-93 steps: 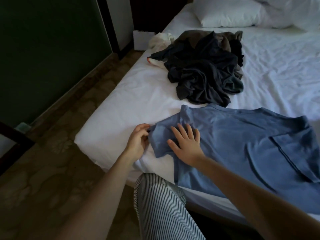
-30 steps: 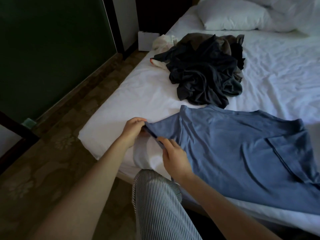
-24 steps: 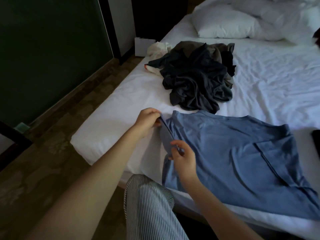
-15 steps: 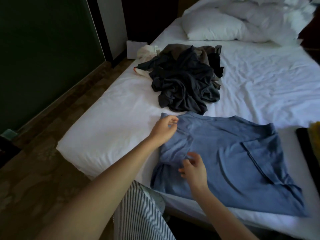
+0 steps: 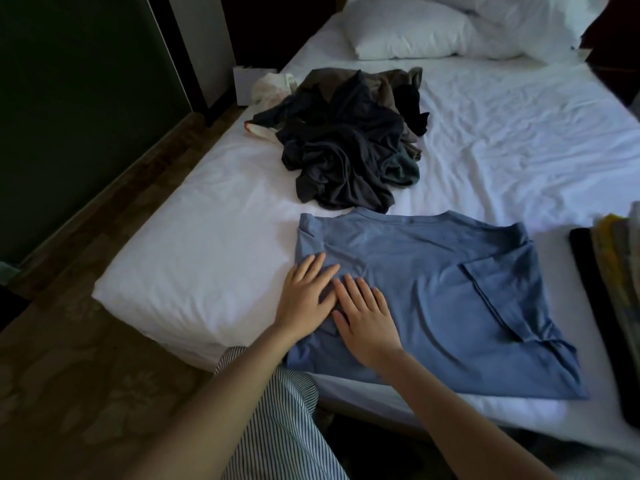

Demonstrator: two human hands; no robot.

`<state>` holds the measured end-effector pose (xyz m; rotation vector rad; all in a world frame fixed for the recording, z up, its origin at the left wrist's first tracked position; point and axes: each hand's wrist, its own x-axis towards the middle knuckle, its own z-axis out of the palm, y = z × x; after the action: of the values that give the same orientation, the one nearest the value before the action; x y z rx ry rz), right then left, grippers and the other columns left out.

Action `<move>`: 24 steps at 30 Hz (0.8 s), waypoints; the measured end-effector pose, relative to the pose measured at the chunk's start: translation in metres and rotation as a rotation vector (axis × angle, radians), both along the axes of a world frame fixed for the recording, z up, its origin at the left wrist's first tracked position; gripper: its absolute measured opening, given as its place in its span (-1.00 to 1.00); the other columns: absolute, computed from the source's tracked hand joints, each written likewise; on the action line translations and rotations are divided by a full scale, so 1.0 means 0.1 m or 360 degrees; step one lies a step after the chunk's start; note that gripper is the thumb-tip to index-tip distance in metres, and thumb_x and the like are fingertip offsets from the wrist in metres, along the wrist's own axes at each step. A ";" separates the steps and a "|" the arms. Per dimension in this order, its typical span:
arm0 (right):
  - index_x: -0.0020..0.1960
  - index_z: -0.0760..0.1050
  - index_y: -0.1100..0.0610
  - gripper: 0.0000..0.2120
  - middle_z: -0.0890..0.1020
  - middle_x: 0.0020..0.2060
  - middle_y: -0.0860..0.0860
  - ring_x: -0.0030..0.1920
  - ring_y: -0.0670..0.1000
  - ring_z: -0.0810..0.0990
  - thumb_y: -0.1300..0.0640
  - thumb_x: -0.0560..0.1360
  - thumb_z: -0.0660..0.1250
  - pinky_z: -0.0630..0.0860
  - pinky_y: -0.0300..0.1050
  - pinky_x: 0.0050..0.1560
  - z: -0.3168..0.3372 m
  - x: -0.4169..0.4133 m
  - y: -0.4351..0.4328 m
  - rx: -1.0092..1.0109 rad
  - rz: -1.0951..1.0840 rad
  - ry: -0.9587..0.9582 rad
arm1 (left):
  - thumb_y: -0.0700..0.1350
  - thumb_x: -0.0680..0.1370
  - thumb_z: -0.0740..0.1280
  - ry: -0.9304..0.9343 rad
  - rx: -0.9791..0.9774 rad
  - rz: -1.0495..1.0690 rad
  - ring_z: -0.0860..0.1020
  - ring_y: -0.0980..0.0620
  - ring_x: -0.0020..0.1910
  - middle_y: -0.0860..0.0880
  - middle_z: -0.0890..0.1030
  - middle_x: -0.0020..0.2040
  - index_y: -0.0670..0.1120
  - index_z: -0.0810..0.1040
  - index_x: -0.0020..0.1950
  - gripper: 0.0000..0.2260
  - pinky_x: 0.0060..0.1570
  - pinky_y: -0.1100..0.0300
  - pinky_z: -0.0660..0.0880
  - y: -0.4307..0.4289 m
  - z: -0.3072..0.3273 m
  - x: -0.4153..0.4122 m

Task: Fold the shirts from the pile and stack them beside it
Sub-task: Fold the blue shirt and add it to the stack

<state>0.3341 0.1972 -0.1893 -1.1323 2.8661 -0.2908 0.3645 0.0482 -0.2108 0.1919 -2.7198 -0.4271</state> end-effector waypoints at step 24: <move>0.17 0.55 0.21 -0.53 0.54 0.22 0.16 0.10 0.24 0.57 0.38 0.26 0.32 0.49 0.01 0.13 0.10 0.51 -0.25 -0.0619 0.0311 -0.0413 | -0.23 0.55 0.34 -0.0606 0.1942 0.0758 0.55 -0.12 0.00 -0.21 0.58 0.12 -0.29 0.51 0.20 -0.75 0.04 0.02 0.52 -0.56 0.72 -0.62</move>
<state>0.3856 0.1720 -0.1798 -1.3040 2.5120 -0.9384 0.3026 -0.0081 -0.1388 1.2783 -2.1873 -1.9510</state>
